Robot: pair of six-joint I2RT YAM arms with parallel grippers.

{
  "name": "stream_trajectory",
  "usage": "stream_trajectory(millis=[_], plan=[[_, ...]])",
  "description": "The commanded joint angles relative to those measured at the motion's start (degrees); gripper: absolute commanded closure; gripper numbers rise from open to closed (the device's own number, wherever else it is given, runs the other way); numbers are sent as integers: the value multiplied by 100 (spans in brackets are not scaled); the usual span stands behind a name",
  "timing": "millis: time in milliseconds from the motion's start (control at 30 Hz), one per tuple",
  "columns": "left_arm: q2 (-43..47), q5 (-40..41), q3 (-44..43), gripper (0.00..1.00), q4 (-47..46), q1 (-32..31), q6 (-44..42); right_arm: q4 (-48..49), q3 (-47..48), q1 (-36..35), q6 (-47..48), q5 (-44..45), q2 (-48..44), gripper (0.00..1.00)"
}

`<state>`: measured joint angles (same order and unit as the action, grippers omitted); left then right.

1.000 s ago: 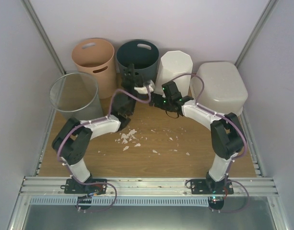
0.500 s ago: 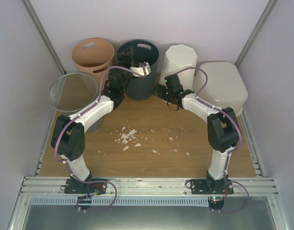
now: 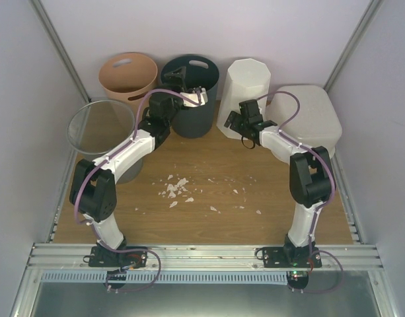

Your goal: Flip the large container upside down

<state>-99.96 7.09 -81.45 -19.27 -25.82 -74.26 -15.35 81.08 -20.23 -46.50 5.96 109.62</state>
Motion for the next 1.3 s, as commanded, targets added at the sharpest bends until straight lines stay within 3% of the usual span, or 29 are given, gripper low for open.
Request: stream_trajectory(millis=[0,367,1033,1133,1267], plan=[[127,-22,-74,5,568,67,-84,137,16,157,256,147,183,3],[965,-129,380,1,1316,171,-477,237,18,370,404,-165,350,3],[-615,240,-549,1,535,285,-934,204,-178,408,554,-226,81,2],[-717,302,-573,8,346,285,-938,227,-218,423,571,-249,87,2],[-817,384,-589,24,231,286,-993,239,-245,430,576,-279,91,2]])
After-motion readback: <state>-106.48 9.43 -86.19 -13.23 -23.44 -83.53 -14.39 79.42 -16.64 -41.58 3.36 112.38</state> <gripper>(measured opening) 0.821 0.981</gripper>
